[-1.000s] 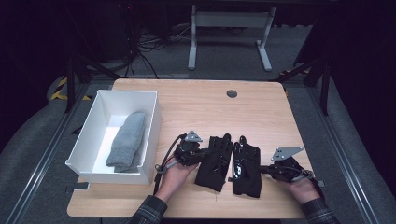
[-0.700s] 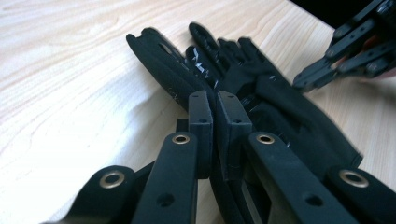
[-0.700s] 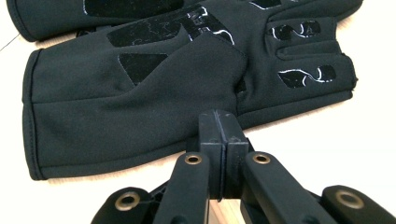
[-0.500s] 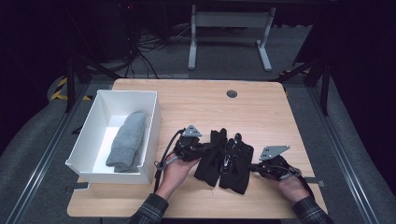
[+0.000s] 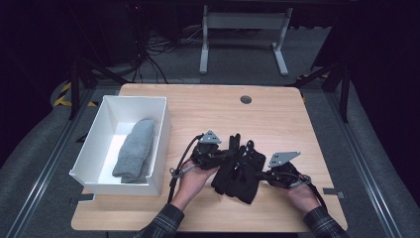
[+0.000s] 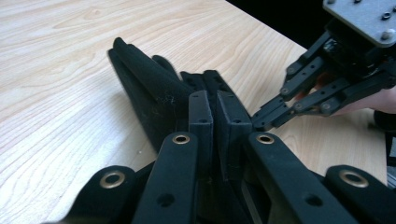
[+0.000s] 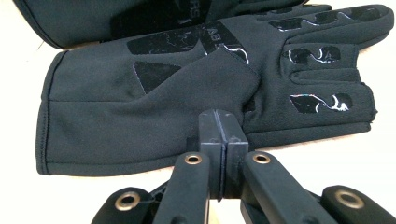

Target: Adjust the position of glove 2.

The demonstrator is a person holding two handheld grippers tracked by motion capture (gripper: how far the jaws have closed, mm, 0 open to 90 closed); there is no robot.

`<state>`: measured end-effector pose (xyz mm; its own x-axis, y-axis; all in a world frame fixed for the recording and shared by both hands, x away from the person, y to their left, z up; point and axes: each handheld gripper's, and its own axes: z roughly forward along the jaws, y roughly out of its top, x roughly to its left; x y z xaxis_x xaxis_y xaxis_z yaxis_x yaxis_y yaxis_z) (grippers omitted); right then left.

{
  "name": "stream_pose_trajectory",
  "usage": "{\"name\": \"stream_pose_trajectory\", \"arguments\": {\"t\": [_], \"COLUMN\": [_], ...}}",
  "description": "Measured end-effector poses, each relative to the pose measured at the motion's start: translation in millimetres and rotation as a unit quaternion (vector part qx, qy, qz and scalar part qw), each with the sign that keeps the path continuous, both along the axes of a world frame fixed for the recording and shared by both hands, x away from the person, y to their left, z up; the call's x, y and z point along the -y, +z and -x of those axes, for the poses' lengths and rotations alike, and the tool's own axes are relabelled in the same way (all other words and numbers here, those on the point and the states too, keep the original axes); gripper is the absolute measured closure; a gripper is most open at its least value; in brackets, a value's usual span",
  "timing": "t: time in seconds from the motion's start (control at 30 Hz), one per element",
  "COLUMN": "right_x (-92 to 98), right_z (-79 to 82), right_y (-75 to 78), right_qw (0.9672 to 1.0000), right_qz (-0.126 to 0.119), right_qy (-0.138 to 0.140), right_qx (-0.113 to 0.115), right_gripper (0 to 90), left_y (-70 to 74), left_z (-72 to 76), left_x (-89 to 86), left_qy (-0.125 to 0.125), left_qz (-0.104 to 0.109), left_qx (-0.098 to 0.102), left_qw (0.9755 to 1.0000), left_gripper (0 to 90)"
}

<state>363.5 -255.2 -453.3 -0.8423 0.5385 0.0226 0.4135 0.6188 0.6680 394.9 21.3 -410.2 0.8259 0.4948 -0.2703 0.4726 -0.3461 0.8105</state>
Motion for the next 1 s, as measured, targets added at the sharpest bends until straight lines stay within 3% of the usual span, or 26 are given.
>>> {"name": "stream_pose_trajectory", "arguments": {"t": [0.63,0.73,0.87,1.0], "right_x": [-60.2,-60.6,-42.9,-29.6], "right_z": [-8.9,-7.6,-10.6,-12.3], "right_y": [-4.3,-2.3,7.8,8.1], "right_qw": [0.9990,0.9989,0.9993,0.9997], "right_qz": [-0.010,-0.006,-0.022,-0.017], "right_qy": [0.044,0.044,0.020,0.005], "right_qx": [0.008,0.013,0.024,0.019], "right_gripper": [90.0,90.0,90.0,90.0], "left_y": [-8.0,-10.4,-12.6,-14.8], "left_z": [1.9,3.6,5.4,6.9], "left_x": [1.2,1.3,3.7,6.4], "left_qy": [-0.017,-0.020,-0.027,-0.034], "left_qz": [-0.025,-0.027,-0.030,-0.031], "left_qx": [-0.013,-0.017,-0.017,-0.019], "left_qw": [0.9995,0.9993,0.9990,0.9988], "left_gripper": [85.9,86.0,86.0,86.0]}}
